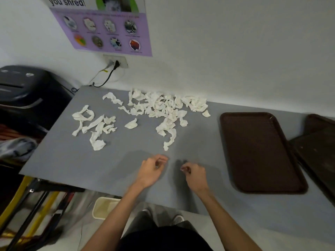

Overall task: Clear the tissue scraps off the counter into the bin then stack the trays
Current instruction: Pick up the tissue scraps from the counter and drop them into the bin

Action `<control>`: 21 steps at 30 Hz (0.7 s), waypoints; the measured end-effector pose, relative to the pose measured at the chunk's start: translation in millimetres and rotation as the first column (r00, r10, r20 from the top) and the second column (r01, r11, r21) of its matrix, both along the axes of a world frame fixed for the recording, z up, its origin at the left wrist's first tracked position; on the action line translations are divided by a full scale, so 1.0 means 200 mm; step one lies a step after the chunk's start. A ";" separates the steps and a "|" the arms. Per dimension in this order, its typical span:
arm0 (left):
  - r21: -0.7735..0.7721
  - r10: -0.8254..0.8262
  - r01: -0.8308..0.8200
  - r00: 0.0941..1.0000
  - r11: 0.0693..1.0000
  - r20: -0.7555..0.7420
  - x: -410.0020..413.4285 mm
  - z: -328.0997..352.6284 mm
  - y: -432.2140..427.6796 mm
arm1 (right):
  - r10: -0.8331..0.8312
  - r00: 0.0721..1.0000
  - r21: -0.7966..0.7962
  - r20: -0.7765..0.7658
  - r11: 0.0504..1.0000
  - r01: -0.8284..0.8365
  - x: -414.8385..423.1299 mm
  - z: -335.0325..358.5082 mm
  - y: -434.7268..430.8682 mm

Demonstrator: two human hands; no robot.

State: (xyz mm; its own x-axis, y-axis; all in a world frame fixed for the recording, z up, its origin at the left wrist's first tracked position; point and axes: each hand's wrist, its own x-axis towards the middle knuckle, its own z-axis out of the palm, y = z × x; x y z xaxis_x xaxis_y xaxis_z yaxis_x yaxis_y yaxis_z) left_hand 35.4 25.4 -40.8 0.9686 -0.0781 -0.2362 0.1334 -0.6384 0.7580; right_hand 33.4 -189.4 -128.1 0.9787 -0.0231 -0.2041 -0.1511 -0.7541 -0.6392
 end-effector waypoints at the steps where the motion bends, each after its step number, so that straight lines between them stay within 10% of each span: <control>1: -0.019 0.002 -0.003 1.000 1.000 -0.005 -0.01 0.00 0.02 | -0.018 1.000 0.111 -0.021 0.994 0.020 0.00 0.05 0.04; 10: -0.074 -0.040 0.050 0.991 0.996 0.125 -0.06 0.04 0.29 | -0.059 0.912 0.762 -0.406 0.529 0.374 0.08 0.36 0.53; 21: 0.053 0.277 -0.291 0.942 0.955 0.190 -0.04 0.13 1.03 | 0.226 0.960 0.436 -0.166 0.890 -0.134 0.41 0.45 1.20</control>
